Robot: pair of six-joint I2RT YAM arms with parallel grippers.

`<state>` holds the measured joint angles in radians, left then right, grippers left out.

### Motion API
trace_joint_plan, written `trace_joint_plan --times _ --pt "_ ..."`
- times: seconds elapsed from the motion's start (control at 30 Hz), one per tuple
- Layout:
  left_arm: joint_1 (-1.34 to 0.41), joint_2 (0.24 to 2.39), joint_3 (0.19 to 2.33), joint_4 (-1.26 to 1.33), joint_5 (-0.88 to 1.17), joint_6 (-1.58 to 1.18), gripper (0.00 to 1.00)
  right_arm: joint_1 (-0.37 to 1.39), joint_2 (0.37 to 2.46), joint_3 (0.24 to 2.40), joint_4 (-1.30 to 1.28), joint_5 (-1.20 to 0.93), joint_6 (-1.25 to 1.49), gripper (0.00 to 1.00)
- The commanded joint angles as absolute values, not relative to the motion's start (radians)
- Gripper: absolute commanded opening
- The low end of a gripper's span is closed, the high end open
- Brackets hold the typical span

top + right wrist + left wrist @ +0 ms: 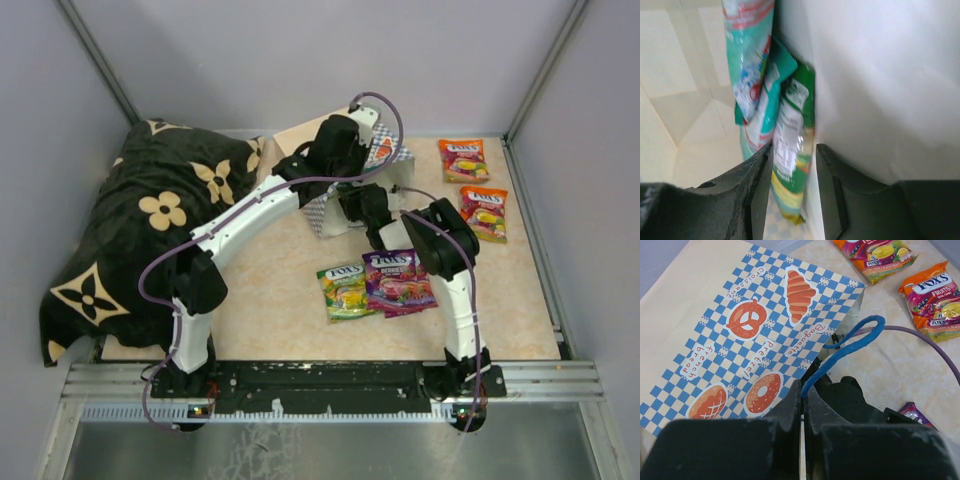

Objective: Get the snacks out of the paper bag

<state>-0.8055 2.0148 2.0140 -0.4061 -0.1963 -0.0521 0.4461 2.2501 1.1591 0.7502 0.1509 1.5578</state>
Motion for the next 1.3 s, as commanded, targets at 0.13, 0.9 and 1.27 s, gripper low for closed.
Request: trace_joint_plan --times 0.13,0.9,1.27 --pt "-0.820 2.007 2.036 -0.378 -0.192 -0.057 0.00 0.488 2.116 1.100 0.501 0.056 1.602 0.46" --pt "-0.822 2.010 2.047 -0.408 -0.248 -0.031 0.00 0.494 2.254 1.362 0.517 -0.054 1.507 0.00" --pt "-0.751 1.978 1.918 -0.316 -0.324 -0.008 0.00 0.398 1.778 0.988 0.362 -0.257 1.220 0.00"
